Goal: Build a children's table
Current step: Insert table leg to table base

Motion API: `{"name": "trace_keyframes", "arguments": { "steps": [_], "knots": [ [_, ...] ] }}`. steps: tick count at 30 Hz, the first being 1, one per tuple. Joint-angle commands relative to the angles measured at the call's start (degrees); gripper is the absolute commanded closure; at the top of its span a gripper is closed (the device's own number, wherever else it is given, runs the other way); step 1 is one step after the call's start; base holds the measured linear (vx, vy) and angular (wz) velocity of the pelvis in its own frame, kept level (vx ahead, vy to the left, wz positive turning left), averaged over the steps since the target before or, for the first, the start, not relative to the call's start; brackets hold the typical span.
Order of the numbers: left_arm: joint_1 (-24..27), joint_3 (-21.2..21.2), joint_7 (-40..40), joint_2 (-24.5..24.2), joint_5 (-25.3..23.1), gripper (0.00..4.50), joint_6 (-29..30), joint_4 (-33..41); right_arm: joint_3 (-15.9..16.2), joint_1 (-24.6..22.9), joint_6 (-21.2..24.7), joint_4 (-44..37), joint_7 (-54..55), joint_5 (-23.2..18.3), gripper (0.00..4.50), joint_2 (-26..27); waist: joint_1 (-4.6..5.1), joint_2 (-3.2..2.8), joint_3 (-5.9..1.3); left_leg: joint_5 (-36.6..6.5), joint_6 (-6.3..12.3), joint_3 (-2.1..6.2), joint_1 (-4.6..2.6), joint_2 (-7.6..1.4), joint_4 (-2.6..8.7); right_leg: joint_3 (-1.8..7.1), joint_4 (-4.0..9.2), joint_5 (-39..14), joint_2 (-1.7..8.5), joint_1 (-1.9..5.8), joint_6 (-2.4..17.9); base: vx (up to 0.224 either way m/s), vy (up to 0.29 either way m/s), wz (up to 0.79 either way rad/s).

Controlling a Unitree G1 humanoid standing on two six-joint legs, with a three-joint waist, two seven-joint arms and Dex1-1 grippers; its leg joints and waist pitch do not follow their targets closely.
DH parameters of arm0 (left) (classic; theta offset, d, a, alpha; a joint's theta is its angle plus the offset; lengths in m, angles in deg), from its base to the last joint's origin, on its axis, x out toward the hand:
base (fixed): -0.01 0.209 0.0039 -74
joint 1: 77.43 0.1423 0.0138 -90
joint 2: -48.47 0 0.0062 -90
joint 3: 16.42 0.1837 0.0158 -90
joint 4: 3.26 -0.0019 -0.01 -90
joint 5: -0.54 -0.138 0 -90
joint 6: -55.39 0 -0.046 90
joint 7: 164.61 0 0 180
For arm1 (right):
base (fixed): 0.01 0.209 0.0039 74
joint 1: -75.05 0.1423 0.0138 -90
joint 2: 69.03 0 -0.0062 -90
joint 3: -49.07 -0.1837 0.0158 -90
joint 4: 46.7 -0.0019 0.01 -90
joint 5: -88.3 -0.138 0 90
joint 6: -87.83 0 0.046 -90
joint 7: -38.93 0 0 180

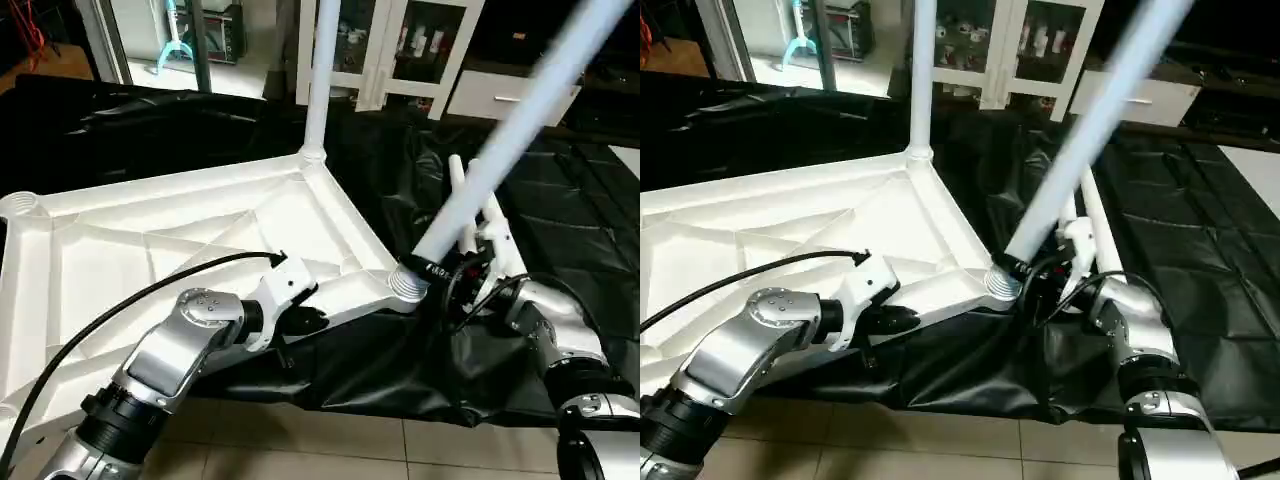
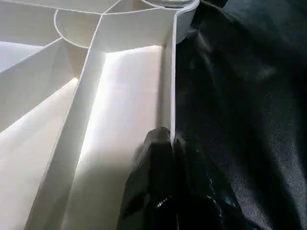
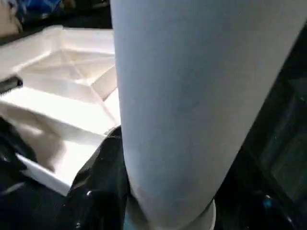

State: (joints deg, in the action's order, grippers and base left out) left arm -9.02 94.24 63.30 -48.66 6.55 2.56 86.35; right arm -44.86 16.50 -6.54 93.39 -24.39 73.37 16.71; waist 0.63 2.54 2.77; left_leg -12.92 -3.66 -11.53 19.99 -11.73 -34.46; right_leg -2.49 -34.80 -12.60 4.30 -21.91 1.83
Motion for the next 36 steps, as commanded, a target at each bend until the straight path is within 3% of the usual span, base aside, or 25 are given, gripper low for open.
{"name": "trace_keyframes", "arguments": {
  "steps": [1,4,12,20,24,25,26,29,32,33,34,36],
  "knots": [
    [-1.5,-2.0,-1.9,-0.2,-0.5,4.50,-1.6,0.7,7.2,-6.9,2.9,6.7,-0.2,9.3,2.60,0.0,0.39,-1.11,-1.21,-16.9,0.11,1.23,-0.50,-2.28,5.67,2.25,5.20,-16.1,3.24,0.40,11.0,0.000,0.000,0.00],
    [-1.9,-2.0,-1.8,-0.3,-0.5,4.50,-1.8,0.2,6.9,-7.0,3.0,6.0,0.7,8.5,2.60,0.4,0.53,-1.33,-1.16,-18.4,-0.44,1.28,-0.62,-2.26,5.79,2.24,5.40,-16.8,3.14,0.19,10.5,0.000,0.000,0.00],
    [-1.9,-2.0,-1.8,-0.4,-0.6,4.50,-1.6,0.2,7.0,-7.7,2.2,6.1,1.2,8.0,2.60,0.6,0.67,-1.17,-1.15,-19.4,-0.50,1.39,-0.51,-2.31,5.89,2.29,5.57,-17.8,3.23,0.08,10.1,0.000,0.000,0.00],
    [-1.7,-2.5,-2.9,0.2,-0.4,4.50,0.3,0.5,3.5,-7.7,3.1,6.0,6.2,5.2,2.60,2.9,0.92,-1.37,-1.16,-20.7,-1.29,1.50,-0.61,-2.37,6.28,2.19,5.78,-17.8,3.15,-0.02,9.8,0.000,0.000,0.00],
    [-3.3,-4.0,-9.1,3.7,-1.8,4.50,3.6,-2.2,2.0,-5.5,0.7,8.6,18.3,6.4,2.60,6.2,1.31,-1.37,-1.04,-22.6,-2.40,1.65,-0.66,-2.35,6.47,2.08,6.05,-20.2,3.19,-0.24,9.0,0.000,0.000,0.00],
    [-3.7,-4.3,-10.6,4.5,-2.2,4.50,4.1,-3.0,1.9,-5.1,0.4,9.1,20.6,6.6,2.60,6.9,1.58,-1.46,-1.00,-24.3,-3.41,1.79,-0.84,-2.19,6.47,1.97,6.23,-22.1,3.17,-0.59,8.4,0.000,0.000,0.00],
    [-4.5,-4.8,-13.0,5.8,-2.9,4.50,4.2,-4.4,1.7,-4.3,0.2,9.8,23.9,7.1,2.60,8.0,1.65,-1.44,-1.13,-24.4,-3.58,1.93,-0.76,-2.14,6.46,1.93,6.18,-22.3,3.21,-0.41,8.1,0.000,0.000,0.00],
    [-7.7,-7.8,-21.3,10.5,-4.2,4.50,3.5,-9.7,1.2,-1.1,1.0,12.2,34.0,7.9,2.60,11.7,2.01,-1.52,-1.03,-26.3,-3.87,1.95,-1.13,-1.95,6.44,1.83,6.66,-23.9,3.16,-0.95,7.3,0.000,0.000,0.00],
    [-11.0,-10.8,-28.4,14.3,-4.3,4.50,2.1,-13.3,0.2,2.0,2.4,14.3,43.4,8.0,2.61,14.9,2.09,-1.56,-1.20,-26.0,-3.45,2.04,-0.89,-1.91,6.51,1.67,6.63,-21.9,3.16,-0.66,6.8,0.000,0.000,0.00],
    [-12.7,-12.4,-31.8,16.3,-4.1,4.50,1.2,-14.9,-0.2,3.6,2.8,15.5,47.8,7.8,2.61,16.7,2.36,-1.53,-0.86,-26.7,-3.44,1.85,-0.89,-1.82,6.53,1.73,6.75,-22.6,3.08,-1.06,6.8,0.000,0.000,0.00],
    [-14.0,-13.5,-33.8,17.9,-4.0,4.50,0.5,-15.9,-0.4,4.9,2.9,16.5,50.5,7.6,2.61,18.1,2.42,-1.53,-1.27,-26.4,-3.63,1.93,-1.14,-1.61,6.33,1.66,6.60,-22.2,3.01,-0.98,6.6,0.000,0.000,0.00],
    [-14.6,-13.9,-34.6,18.7,-3.9,4.50,0.0,-16.3,-0.7,5.8,2.9,17.0,51.8,7.4,2.61,19.0,2.52,-1.32,-1.46,-24.6,-2.85,1.89,-0.73,-1.48,6.26,1.86,6.48,-20.5,3.18,-0.63,6.6,0.000,0.000,0.00]
  ]
}}
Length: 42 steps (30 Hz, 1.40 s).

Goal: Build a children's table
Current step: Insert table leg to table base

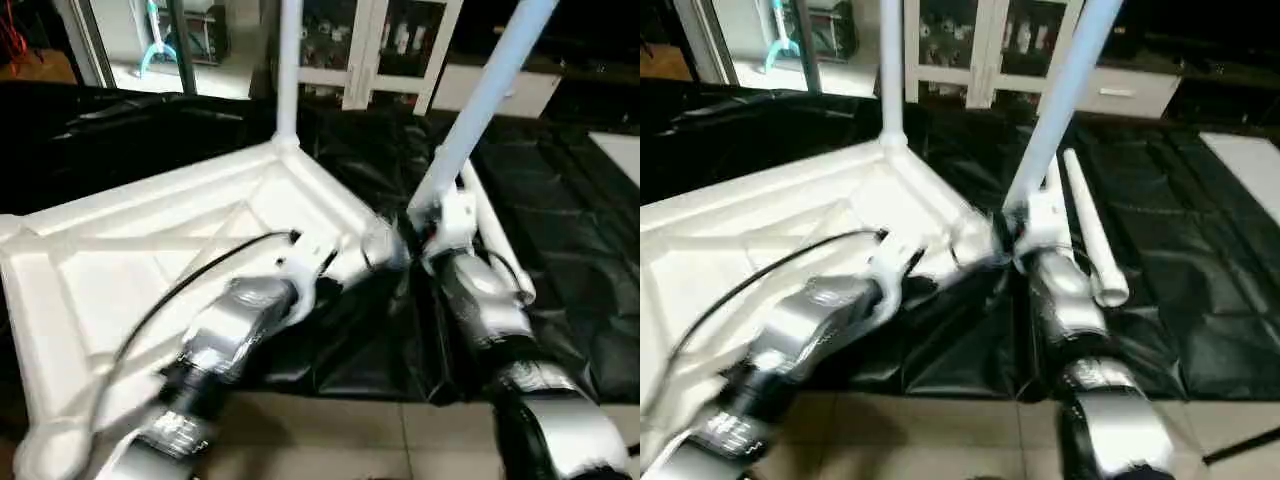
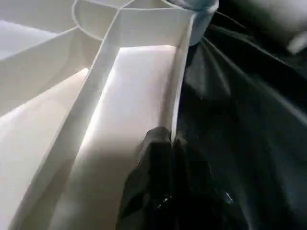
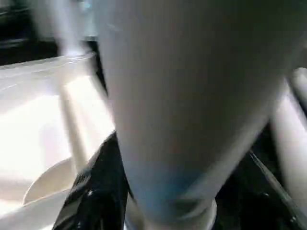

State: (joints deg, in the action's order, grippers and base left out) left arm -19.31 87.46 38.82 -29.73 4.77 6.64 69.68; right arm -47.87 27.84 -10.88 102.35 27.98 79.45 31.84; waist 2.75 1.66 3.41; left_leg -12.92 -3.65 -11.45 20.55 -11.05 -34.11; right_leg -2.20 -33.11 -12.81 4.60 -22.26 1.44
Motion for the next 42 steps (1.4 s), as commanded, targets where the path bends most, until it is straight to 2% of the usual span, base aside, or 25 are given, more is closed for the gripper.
{"name": "trace_keyframes", "arguments": {
  "steps": [1,3,6,7,8,12,13,15,16,17,19,20,22,23,24,25,26,27,32,34,35,36,40,42],
  "knots": [
    [-4.9,-7.2,-10.0,0.2,-2.1,4.50,-4.3,0.2,2.3,-4.4,7.4,8.6,0.0,1.2,2.61,4.9,-0.06,-0.13,-2.73,-16.5,-1.02,1.59,-0.35,-2.36,5.67,1.85,3.82,-11.5,3.09,0.80,8.3,0.000,0.000,0.00],
    [-4.9,-6.9,-9.4,0.0,-2.1,4.50,-4.3,0.3,2.2,-4.0,7.4,8.8,-0.2,1.3,2.61,5.2,-0.16,-0.47,-2.62,-13.1,0.98,0.96,-0.53,-2.41,5.45,1.80,3.62,-7.3,2.91,0.50,10.5,0.000,0.000,0.00],
    [-3.4,-5.8,-6.2,-1.6,-1.8,4.50,-3.8,1.2,1.4,-3.3,7.4,9.5,-0.5,0.9,2.61,5.2,-0.03,-0.34,-2.83,-12.9,1.61,0.94,-0.17,-2.34,5.27,1.74,3.51,-8.1,3.11,0.77,11.0,0.000,0.000,0.00],
    [-2.6,-5.1,-4.7,-2.4,-1.8,4.50,-4.0,1.8,0.8,-3.3,7.5,9.6,-1.3,0.2,2.61,4.9,-0.09,-0.33,-3.01,-10.1,2.24,0.90,0.03,-2.30,5.09,1.75,3.13,-5.1,3.11,1.03,11.4,0.000,0.000,0.00],
    [-2.1,-4.7,-3.8,-2.9,-1.7,4.50,-4.3,2.2,0.2,-3.3,7.6,9.7,-1.7,-0.1,2.61,4.7,-0.18,-0.38,-3.08,-6.5,3.77,0.76,0.11,-2.26,4.86,1.70,2.60,-0.7,3.06,1.19,12.5,0.000,0.000,0.00],
    [0.9,-2.1,3.1,-5.5,-0.2,4.50,-5.6,5.0,0.0,-2.9,8.3,10.3,-5.5,0.1,2.61,2.5,-0.03,-0.43,-3.10,-4.7,5.12,0.74,0.25,-2.32,4.71,1.68,2.26,1.7,3.04,1.54,14.0,0.000,0.000,0.00],
    [1.5,-1.4,4.9,-6.2,0.2,4.50,-6.1,5.8,0.0,-2.7,8.5,10.4,-6.5,0.3,2.61,2.0,0.11,-0.54,-3.04,-5.1,5.41,0.69,-0.03,-2.41,4.70,1.74,2.30,1.8,3.02,1.43,14.8,0.000,0.000,0.00],
    [3.3,0.1,9.7,-8.7,1.7,4.50,-5.5,8.5,0.4,-2.4,9.6,9.7,-13.0,0.0,2.61,0.2,0.26,-0.69,-2.86,-6.7,5.31,0.62,-0.08,-2.54,4.77,1.78,2.43,0.3,3.01,1.40,15.3,0.000,0.000,0.00],
    [4.7,1.2,14.0,-10.9,3.1,4.50,-5.8,10.7,1.7,-2.3,10.0,9.0,-18.7,0.4,2.61,-1.4,0.36,-0.68,-2.78,-7.2,5.20,0.59,-0.03,-2.53,4.79,1.77,2.52,-0.2,2.90,1.37,15.4,0.000,0.000,0.00],
    [5.4,1.7,16.4,-12.4,3.8,4.50,-5.6,11.9,2.8,-2.4,10.2,8.3,-22.9,1.0,2.61,-2.5,0.57,-0.67,-2.73,-7.7,4.88,0.74,0.28,-2.59,4.88,1.76,2.36,-1.1,2.92,1.69,15.4,0.000,0.000,0.00],
    [6.2,2.3,19.4,-14.4,4.6,4.50,-6.1,13.3,4.1,-2.5,10.6,7.6,-27.8,1.6,2.61,-4.0,0.75,-0.80,-2.70,-8.5,4.46,0.56,-0.09,-2.68,4.79,1.82,2.52,-1.8,2.82,1.42,15.8,0.000,0.000,0.00],
    [7.1,3.0,23.2,-17.1,5.2,4.50,-7.3,14.7,5.9,-2.8,11.4,6.6,-34.3,2.2,2.61,-6.2,0.66,-0.83,-2.57,-8.6,4.11,0.56,-0.23,-2.79,4.90,1.82,2.63,-2.2,2.85,1.33,16.0,0.000,0.000,0.00],
    [8.3,3.6,28.2,-20.6,5.9,4.50,-9.3,16.3,8.0,-3.3,12.3,5.2,-42.8,2.9,2.61,-9.2,0.62,-0.69,-2.63,-8.4,4.24,0.59,-0.22,-2.73,4.81,1.74,2.49,-1.9,2.66,1.43,16.1,0.000,0.000,0.00],
    [8.3,3.6,28.2,-20.6,5.9,4.50,-9.3,16.3,8.0,-3.3,12.3,5.2,-42.8,2.9,2.61,-9.2,0.52,-0.72,-2.75,-7.6,4.57,0.58,-0.48,-2.86,4.73,1.74,2.25,-0.9,2.70,1.51,16.3,0.000,0.000,0.00],
    [8.7,3.9,30.4,-22.6,5.9,4.50,-9.9,16.9,9.3,-3.7,12.5,4.3,-48.3,3.4,2.61,-11.2,0.54,-0.61,-2.66,-6.2,4.79,0.41,-0.45,-2.84,4.67,1.81,2.14,0.7,2.68,1.38,16.7,0.000,0.000,0.00],
    [8.8,4.0,31.2,-23.5,5.6,4.50,-10.4,16.9,9.8,-3.9,12.5,3.9,-51.0,3.5,2.61,-12.2,0.12,-0.77,-2.83,-5.6,5.02,0.47,-0.76,-2.85,4.56,1.67,2.03,1.2,2.64,1.46,17.0,0.000,0.000,0.00],
    [8.8,4.2,33.0,-25.2,5.0,4.50,-12.6,16.6,11.1,-4.4,12.4,3.1,-56.7,4.1,2.61,-14.6,0.19,-0.29,-2.79,-5.3,5.57,0.28,-0.71,-2.77,4.46,1.70,2.06,1.6,2.50,1.41,17.0,0.000,0.000,0.00],
    [8.7,3.9,33.0,-25.6,4.7,4.50,-13.3,16.2,11.7,-4.5,11.9,2.9,-58.8,4.6,2.61,-15.7,-0.33,-0.49,-2.75,-4.9,6.06,0.24,-0.86,-2.78,4.43,1.77,1.97,1.8,2.62,1.36,17.1,0.000,0.000,0.00],
    [8.0,3.4,33.7,-27.4,3.9,4.50,-15.1,14.4,13.8,-5.5,8.5,2.3,-65.8,6.3,2.61,-19.1,-1.61,-0.36,-2.93,-3.8,5.69,-0.13,-1.46,-2.90,4.27,1.78,1.75,2.4,2.65,1.15,17.5,0.000,0.000,0.00],
    [7.6,3.5,34.8,-28.3,3.7,4.50,-16.0,13.8,14.6,-6.4,7.7,1.4,-69.0,6.3,2.61,-20.5,-1.88,-0.30,-2.99,-2.5,5.90,-0.07,-1.23,-2.89,4.24,1.70,1.51,3.7,2.62,1.41,17.6,0.000,0.000,0.00],
    [7.5,3.5,34.9,-28.4,3.7,4.50,-16.2,13.7,14.9,-6.8,7.4,1.1,-69.6,6.4,2.61,-20.8,-2.07,0.13,-3.02,-1.6,6.17,-0.17,-1.21,-2.97,4.14,1.73,1.31,4.0,2.66,1.43,17.6,0.000,0.000,0.00],
    [7.3,3.6,35.2,-28.5,3.7,4.50,-16.4,13.5,15.2,-7.1,7.2,0.7,-70.3,6.3,2.61,-21.0,-2.31,-0.01,-2.99,-1.2,6.36,-0.30,-1.20,-2.96,4.02,1.74,1.32,4.2,2.66,1.40,17.5,0.000,0.000,0.00],
    [7.0,3.7,35.6,-28.5,3.6,4.50,-17.1,12.9,15.9,-8.3,5.8,0.6,-70.5,6.9,2.61,-21.0,-2.75,0.20,-2.93,-2.6,5.64,-0.35,-1.13,-2.99,4.05,1.76,1.40,1.9,2.73,1.42,17.0,0.000,0.000,0.00],
    [6.9,3.9,35.5,-28.2,3.5,4.50,-17.2,12.8,16.1,-8.8,4.6,0.8,-69.2,7.4,2.61,-20.8,-2.84,0.26,-2.74,-5.8,4.33,-0.38,-1.22,-3.02,4.16,1.98,1.81,-2.2,2.88,1.18,16.2,0.000,0.000,0.00]
  ]
}}
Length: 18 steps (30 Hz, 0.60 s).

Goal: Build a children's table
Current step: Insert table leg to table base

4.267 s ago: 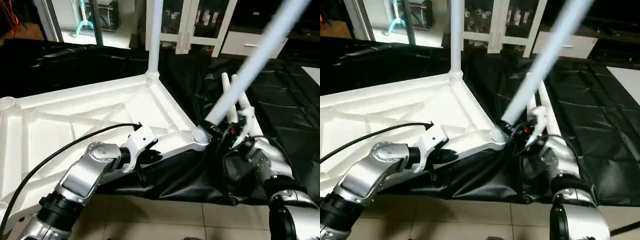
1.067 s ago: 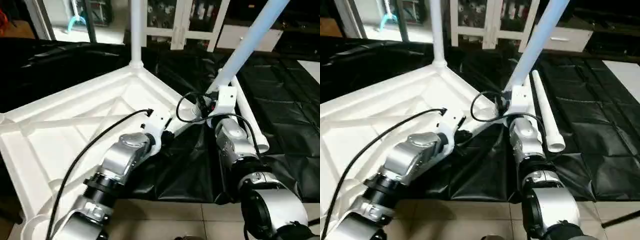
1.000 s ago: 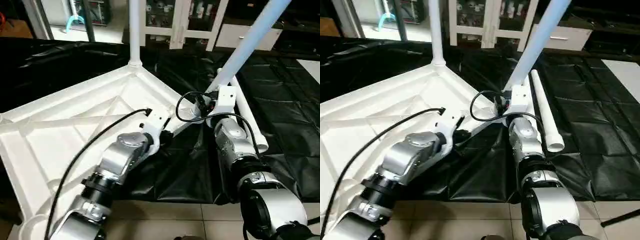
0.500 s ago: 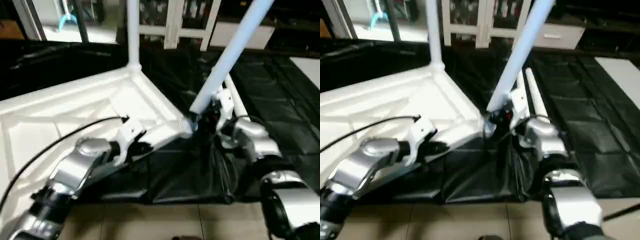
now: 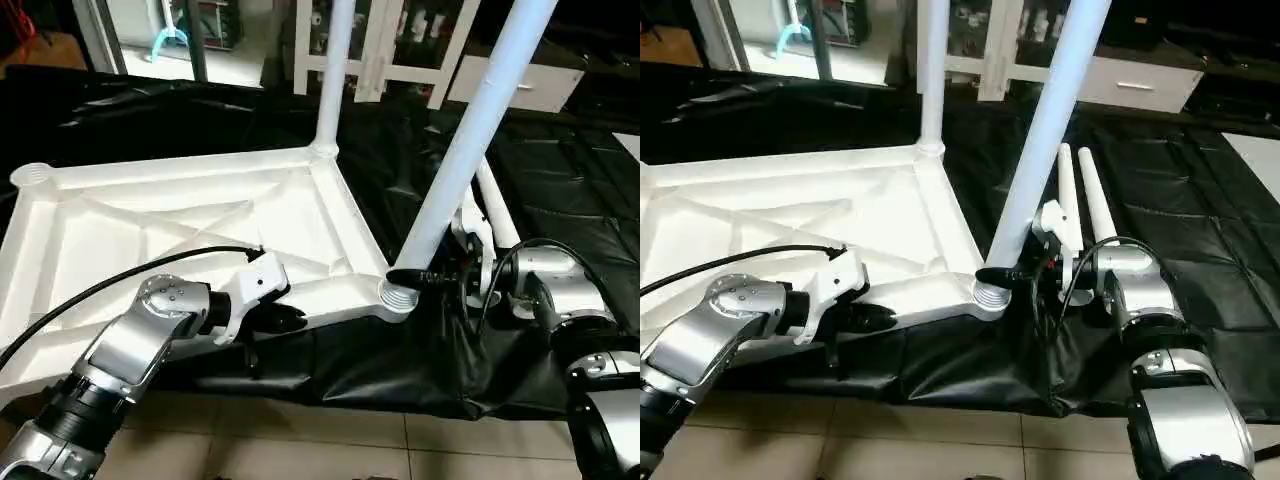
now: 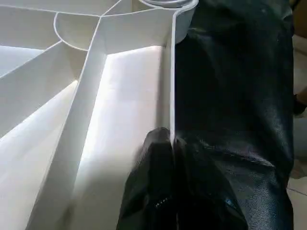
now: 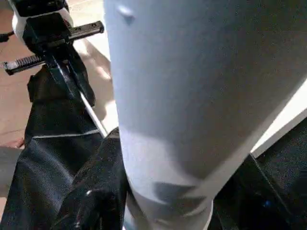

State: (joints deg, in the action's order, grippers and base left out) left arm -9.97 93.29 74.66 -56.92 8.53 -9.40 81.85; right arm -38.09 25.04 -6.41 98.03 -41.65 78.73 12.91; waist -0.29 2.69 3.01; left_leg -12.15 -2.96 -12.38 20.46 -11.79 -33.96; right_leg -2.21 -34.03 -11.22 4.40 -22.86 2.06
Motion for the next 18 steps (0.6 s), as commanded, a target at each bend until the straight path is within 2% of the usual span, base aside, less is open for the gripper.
{"name": "trace_keyframes", "arguments": {
  "steps": [1,3,5,8,9,11,12,13,14,15,16,17,18],
  "knots": [
    [-2.5,-1.9,-0.3,-1.0,-0.3,4.50,-1.2,0.5,6.4,-6.1,-0.2,5.2,0.7,8.3,2.61,-1.8,0.25,-0.77,-2.41,-7.4,3.09,0.63,-1.17,-2.24,4.06,2.00,2.78,-5.1,3.07,1.83,15.2,0.000,0.000,0.00],
    [-2.4,-1.8,-0.9,-0.5,-0.5,4.50,-0.8,0.7,6.9,-7.1,-2.7,5.4,4.0,9.6,2.61,-1.4,0.35,-0.78,-2.41,-7.8,2.60,0.70,-1.18,-2.21,4.13,2.02,2.85,-5.5,3.02,1.72,14.9,0.000,0.000,0.00],
    [-2.4,-1.9,-1.3,-0.3,-0.6,4.50,-0.5,0.6,7.0,-7.3,-3.3,5.4,5.2,10.0,2.61,-1.2,0.50,-0.87,-2.28,-9.0,2.12,0.76,-1.21,-2.17,4.28,1.99,3.09,-6.7,2.94,1.61,14.5,0.000,0.000,0.00],
    [-2.8,-2.3,-4.7,1.4,-1.6,4.50,1.1,-0.7,6.1,-8.3,-4.0,5.3,14.1,10.6,2.61,1.1,0.82,-0.78,-2.04,-12.3,0.21,0.93,-1.33,-2.13,4.63,2.07,3.63,-10.9,2.92,1.37,13.0,0.000,0.000,0.00],
    [-3.0,-2.5,-6.3,2.0,-2.1,4.50,1.8,-1.3,5.7,-8.4,-3.9,5.6,17.1,10.6,2.61,1.9,0.95,-0.96,-1.75,-15.4,-0.87,1.17,-1.42,-2.13,4.98,2.03,4.11,-15.1,2.94,1.16,12.0,0.000,0.000,0.00],
    [-3.7,-3.1,-9.4,3.5,-2.8,4.50,3.5,-2.4,4.7,-8.4,-3.5,6.5,23.3,10.4,2.61,3.5,1.60,-0.91,-1.58,-21.3,-2.73,1.64,-1.69,-2.07,5.22,1.82,4.67,-21.3,2.83,0.78,9.9,0.000,0.000,0.00],
    [-3.9,-3.1,-10.0,3.9,-2.8,4.50,4.1,-2.6,4.1,-8.3,-3.3,6.9,25.4,10.1,2.61,4.1,1.84,-0.81,-1.49,-22.9,-3.25,1.76,-1.84,-2.04,5.27,1.79,4.89,-23.1,2.77,0.51,9.2,-0.070,0.017,-0.03],
    [-4.2,-3.5,-10.9,5.0,-2.5,4.50,5.5,-2.6,2.6,-8.1,-2.8,7.8,29.3,8.9,2.61,5.6,2.32,-0.83,-1.45,-27.0,-3.89,2.26,-2.04,-1.87,5.29,1.60,5.48,-28.1,2.90,0.20,7.3,-0.070,0.017,-0.03],
    [-4.2,-3.5,-11.0,5.2,-2.4,4.50,5.8,-2.5,2.3,-8.0,-2.6,7.9,29.8,8.6,2.61,5.8,2.51,-0.82,-1.43,-28.0,-3.88,2.41,-2.04,-1.82,5.33,1.48,5.70,-29.3,2.91,0.17,6.7,-0.073,0.016,-0.08],
    [-4.3,-3.7,-11.3,5.9,-2.1,4.50,6.8,-2.2,1.6,-8.0,-2.1,8.2,31.5,7.9,2.61,6.5,2.80,-0.78,-1.53,-28.9,-3.89,2.86,-1.69,-1.81,5.56,1.20,5.79,-30.0,2.99,0.52,5.8,-0.053,0.019,-0.13],
    [-4.3,-3.7,-11.2,6.4,-1.7,4.50,7.3,-1.8,1.1,-7.9,-2.0,8.4,32.9,7.3,2.61,7.0,2.94,-1.06,-1.64,-29.3,-3.92,3.10,-1.69,-1.87,5.73,1.05,5.92,-29.0,3.05,0.56,5.8,-0.053,0.019,-0.13],
    [-4.3,-3.7,-11.2,6.4,-1.7,4.50,7.3,-1.8,1.1,-7.9,-2.0,8.4,32.9,7.3,2.61,7.0,3.04,-0.97,-1.66,-29.3,-3.86,3.20,-1.52,-1.85,5.79,1.01,5.89,-28.2,2.99,0.59,5.9,0.000,0.000,0.00],
    [-4.2,-3.4,-11.1,7.7,-0.8,4.50,8.0,-0.6,-0.8,-7.9,-1.1,8.6,34.5,5.0,2.61,8.6,3.02,-1.02,-1.86,-28.4,-3.67,3.13,-1.52,-1.87,5.80,1.19,5.78,-25.6,2.97,0.55,6.6,0.000,0.000,0.00]
  ]
}}
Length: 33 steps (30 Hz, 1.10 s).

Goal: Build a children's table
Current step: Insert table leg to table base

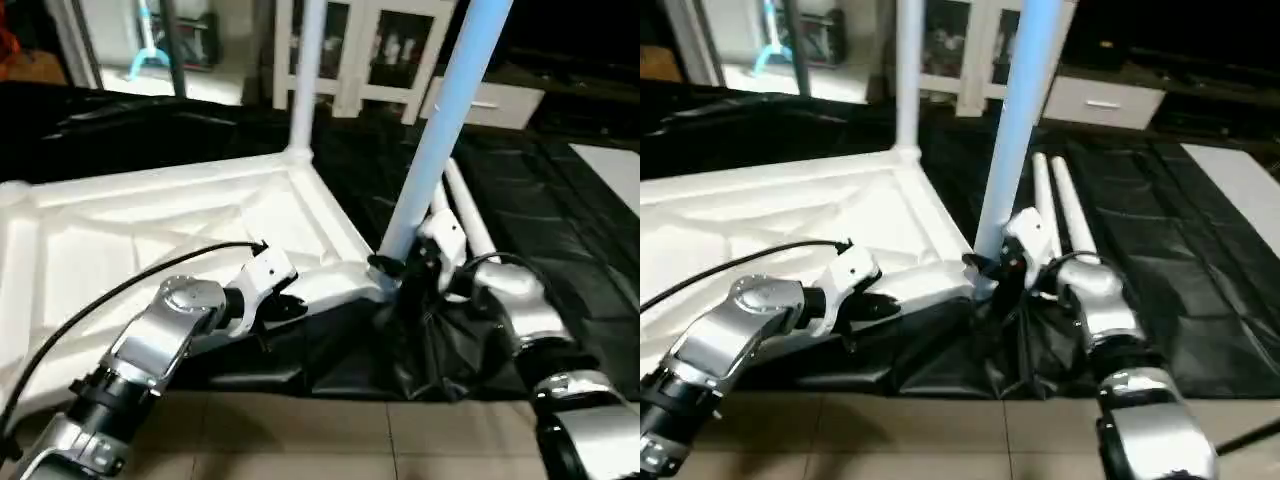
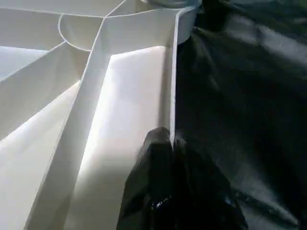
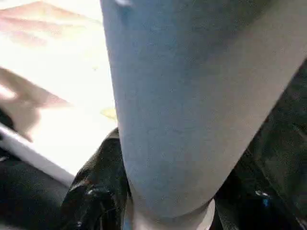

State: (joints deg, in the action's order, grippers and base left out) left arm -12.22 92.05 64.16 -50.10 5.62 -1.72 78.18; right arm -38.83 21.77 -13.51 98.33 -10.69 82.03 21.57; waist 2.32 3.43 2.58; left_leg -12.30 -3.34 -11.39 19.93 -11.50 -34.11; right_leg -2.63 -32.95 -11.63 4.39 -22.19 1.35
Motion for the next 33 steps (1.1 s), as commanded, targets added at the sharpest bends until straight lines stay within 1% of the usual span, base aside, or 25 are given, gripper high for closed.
{"name": "trace_keyframes", "arguments": {
  "steps": [1,5,6,8,9,11,12,13,14,15,16,17,18,19,21,22,23,24,25,26,28,29,31,32,33],
  "knots": [
    [-1.9,-2.1,-0.5,1.2,2.3,4.50,0.4,3.3,-0.6,-4.6,6.4,8.3,3.6,0.9,2.61,0.4,0.52,-1.56,-1.42,-28.1,-2.92,1.94,-1.11,-2.11,5.82,1.72,4.74,-23.9,2.89,-0.40,8.1,0.000,0.000,0.00],
    [-2.2,-2.0,-1.6,3.0,2.8,4.50,1.3,3.2,-2.6,-4.8,8.8,8.0,4.9,-1.5,2.61,2.1,0.83,-1.71,-1.35,-27.8,-2.21,1.86,-0.86,-2.15,5.89,1.85,4.59,-22.7,2.87,-0.34,9.1,0.000,0.000,0.00],
    [-2.2,-2.0,-1.8,3.1,2.8,4.50,1.5,3.2,-2.7,-4.8,8.9,8.0,5.1,-1.6,2.61,2.3,0.83,-1.69,-1.41,-26.9,-2.27,1.83,-0.76,-2.18,5.90,1.89,4.48,-21.6,2.93,-0.23,9.4,0.000,0.000,0.00],
    [-3.6,-2.9,-7.4,6.6,1.3,4.50,4.9,1.7,-4.2,-4.4,10.8,8.5,9.5,-2.8,2.61,4.1,0.83,-2.00,-1.56,-25.6,-2.37,1.66,-0.78,-2.21,5.85,1.99,4.24,-19.9,2.96,-0.11,10.1,0.000,0.000,0.00],
    [-4.4,-3.7,-11.6,8.9,0.0,4.50,6.4,0.5,-4.9,-4.1,11.4,9.0,12.7,-2.8,2.61,5.2,0.81,-1.93,-1.49,-25.2,-2.60,1.41,-1.05,-2.23,5.76,2.01,4.36,-19.5,2.89,-0.35,10.5,0.000,0.000,0.00],
    [-5.1,-4.5,-16.4,11.2,-1.7,4.50,7.4,-0.9,-5.5,-3.8,11.9,9.5,16.3,-2.7,2.61,6.3,0.60,-1.86,-1.57,-24.9,-2.52,1.38,-1.11,-2.08,5.57,1.97,4.45,-20.2,2.96,-0.36,10.4,0.000,0.000,0.00],
    [-5.5,-4.4,-19.2,12.7,-3.0,4.50,7.7,-1.8,-6.5,-3.4,12.5,9.8,19.7,-3.2,2.61,7.7,0.74,-1.88,-1.73,-24.0,-2.25,1.45,-0.72,-2.02,5.60,2.00,4.36,-19.7,2.99,0.01,10.2,0.000,0.000,0.00],
    [-5.7,-4.0,-20.9,13.8,-3.8,4.50,7.4,-2.4,-7.3,-3.1,13.1,10.1,22.3,-3.8,2.61,9.0,0.71,-1.89,-1.90,-22.6,-2.09,1.43,-0.53,-2.04,5.61,2.08,4.31,-18.6,3.07,0.16,10.0,0.000,0.000,0.00],
    [-5.7,-4.0,-20.9,13.8,-3.8,4.50,7.4,-2.4,-7.3,-3.1,13.1,10.1,22.3,-3.8,2.61,9.0,0.65,-1.92,-1.89,-22.3,-2.07,1.42,-0.63,-2.05,5.57,2.05,4.29,-18.4,3.08,0.03,10.0,0.000,0.000,0.00],
    [-5.7,-2.5,-20.9,14.4,-4.6,4.50,6.4,-2.9,-8.4,-2.8,13.8,10.1,24.6,-5.0,2.61,11.2,0.68,-1.86,-1.95,-22.1,-1.71,1.38,-0.51,-1.97,5.52,2.00,4.27,-18.0,2.99,0.16,9.9,0.000,0.000,0.00],
    [-5.6,-2.4,-20.9,14.4,-4.6,4.50,6.4,-2.9,-8.4,-2.8,13.8,10.1,24.6,-5.1,2.61,11.2,0.69,-1.88,-2.00,-21.8,-1.51,1.35,-0.42,-1.96,5.52,2.09,4.24,-17.7,3.07,0.16,9.9,0.000,0.000,0.00],
    [-5.4,-1.9,-19.7,14.1,-4.3,4.50,5.6,-2.6,-8.0,-2.7,13.8,9.8,23.8,-5.1,2.61,12.0,0.71,-1.69,-2.07,-21.6,-1.32,1.40,-0.30,-1.94,5.54,2.02,4.23,-17.8,3.09,0.30,9.8,0.000,0.000,0.00],
    [-5.2,-1.3,-18.1,13.4,-4.1,4.50,4.2,-2.3,-7.5,-2.7,13.7,9.4,22.7,-5.0,2.61,12.3,0.73,-1.89,-2.05,-21.6,-1.31,1.45,-0.28,-2.00,5.60,1.97,4.21,-17.7,3.05,0.32,9.7,0.000,0.000,0.00],
    [-4.8,-1.0,-16.8,12.8,-3.9,4.50,2.9,-1.8,-7.3,-2.6,13.8,9.0,21.5,-5.0,2.61,12.5,0.74,-1.86,-2.10,-21.7,-1.20,1.38,-0.37,-1.99,5.59,1.98,4.22,-17.4,3.00,0.22,9.7,0.000,0.000,0.00],
    [-4.1,-0.9,-14.8,11.4,-3.6,4.50,2.3,-0.8,-7.2,-2.4,14.2,8.2,19.0,-5.3,2.61,12.3,0.81,-1.92,-2.17,-21.0,-1.19,1.48,-0.17,-2.07,5.71,1.96,4.04,-16.4,3.02,0.41,9.9,0.000,0.000,0.00],
    [-3.5,-0.8,-12.4,10.0,-3.0,4.50,0.7,-0.2,-7.3,-2.1,14.9,7.8,17.0,-5.7,2.61,11.7,0.83,-1.98,-2.15,-20.8,-1.18,1.48,-0.19,-2.07,5.72,1.93,3.95,-15.6,2.98,0.47,10.1,0.000,0.000,0.00],
    [-2.8,-0.8,-10.3,8.3,-2.5,4.50,0.4,0.5,-6.8,-1.9,15.4,7.2,14.3,-5.7,2.61,10.6,0.96,-1.95,-2.15,-20.8,-1.13,1.51,-0.04,-2.11,5.76,1.95,3.85,-15.3,3.00,0.60,10.3,0.000,0.000,0.00],
    [-2.0,-0.5,-7.8,6.5,-2.3,4.50,-1.7,1.2,-6.2,-1.9,15.9,6.4,11.4,-5.4,2.61,9.5,1.10,-1.91,-2.22,-20.5,-0.75,1.58,0.16,-2.05,5.75,1.91,3.76,-14.8,2.99,0.89,10.6,0.000,0.000,0.00],
    [-0.7,0.1,-2.7,3.9,-1.3,4.50,-5.6,2.5,-4.8,-2.0,16.5,5.3,6.5,-4.8,2.61,7.8,1.30,-1.92,-2.31,-19.7,-0.04,1.68,0.44,-2.05,5.75,1.90,3.71,-14.3,3.09,1.18,10.8,0.000,0.000,0.00],
    [-0.7,0.1,-2.5,3.7,-1.3,4.50,-5.8,2.6,-4.8,-2.0,16.5,5.3,6.3,-4.8,2.61,7.8,1.36,-1.93,-2.17,-19.4,0.21,1.66,0.50,-2.15,5.84,1.93,3.71,-14.2,3.12,1.11,10.9,0.000,0.000,0.00],
    [1.0,1.0,3.9,-0.4,-0.1,4.50,-7.8,4.6,-2.4,-2.5,16.2,3.0,-2.0,-4.0,2.61,5.1,1.30,-2.01,-2.39,-17.6,0.56,1.33,-0.02,-2.23,5.52,2.05,3.58,-12.5,3.24,0.91,11.6,0.000,0.000,0.00],
    [1.5,1.5,6.4,-2.1,0.3,4.50,-8.8,5.0,-1.4,-2.8,16.1,1.9,-5.3,-3.9,2.61,3.9,1.25,-2.03,-2.56,-14.3,1.43,1.26,0.11,-2.11,5.26,2.06,3.04,-8.2,3.11,1.34,12.8,0.059,-0.018,0.02],
    [2.3,2.5,12.3,-6.3,0.9,4.50,-12.1,5.1,1.4,-3.4,15.8,-1.2,-13.9,-3.7,2.61,0.9,1.23,-2.19,-2.69,-7.4,4.37,0.83,0.07,-1.98,4.66,1.99,1.94,1.1,2.85,1.57,15.3,0.068,-0.017,0.00],
    [2.4,2.7,14.4,-7.9,1.0,4.50,-13.5,4.4,2.7,-3.6,15.6,-2.8,-18.1,-3.7,2.61,-0.8,1.25,-2.11,-2.53,-5.8,5.28,0.76,0.20,-1.95,4.63,1.96,1.78,3.1,2.78,1.66,15.7,0.065,-0.016,-0.01],
    [2.2,2.5,15.8,-8.8,1.2,4.50,-14.6,3.5,3.7,-3.6,15.5,-3.8,-21.1,-3.6,2.61,-2.1,1.19,-2.22,-2.66,-2.7,6.62,0.44,-0.33,-2.05,4.37,2.00,1.32,7.2,2.68,1.39,17.0,0.050,-0.011,-0.01]
  ]
}}
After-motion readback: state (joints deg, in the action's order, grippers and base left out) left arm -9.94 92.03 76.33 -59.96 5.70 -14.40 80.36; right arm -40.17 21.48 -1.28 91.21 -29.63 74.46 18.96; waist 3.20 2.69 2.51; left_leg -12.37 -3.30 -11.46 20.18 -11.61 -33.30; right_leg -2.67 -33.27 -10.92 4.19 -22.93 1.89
